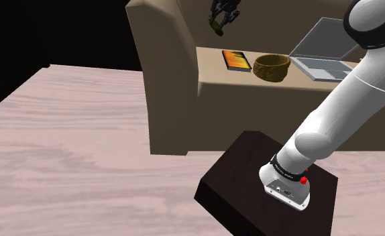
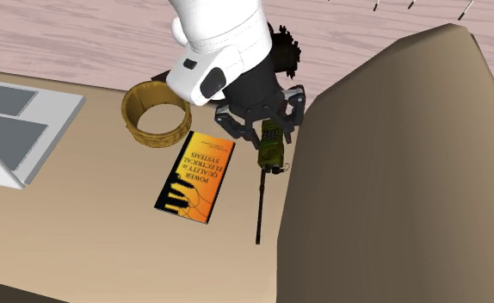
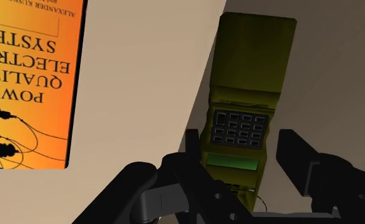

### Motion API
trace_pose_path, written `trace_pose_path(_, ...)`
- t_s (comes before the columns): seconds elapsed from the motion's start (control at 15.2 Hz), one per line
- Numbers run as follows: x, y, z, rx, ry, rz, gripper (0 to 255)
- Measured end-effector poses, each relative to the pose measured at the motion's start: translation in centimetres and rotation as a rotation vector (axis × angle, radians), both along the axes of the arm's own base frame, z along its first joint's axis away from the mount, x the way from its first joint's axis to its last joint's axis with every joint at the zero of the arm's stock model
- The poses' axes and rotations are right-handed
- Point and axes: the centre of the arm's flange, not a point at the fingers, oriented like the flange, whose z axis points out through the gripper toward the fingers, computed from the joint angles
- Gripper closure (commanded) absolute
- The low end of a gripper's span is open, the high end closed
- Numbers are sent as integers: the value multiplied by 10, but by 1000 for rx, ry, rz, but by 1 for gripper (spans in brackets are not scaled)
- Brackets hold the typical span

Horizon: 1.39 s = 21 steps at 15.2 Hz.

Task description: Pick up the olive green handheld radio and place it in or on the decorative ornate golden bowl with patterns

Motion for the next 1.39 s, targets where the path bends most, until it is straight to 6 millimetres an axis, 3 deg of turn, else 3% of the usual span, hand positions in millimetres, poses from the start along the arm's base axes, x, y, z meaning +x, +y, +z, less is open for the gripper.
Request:
trace_pose_path(0.73, -5, -2, 53, 0, 0, 0, 255)
trace_pose_path(1.39, -126, -47, 59, 0, 0, -1, 255)
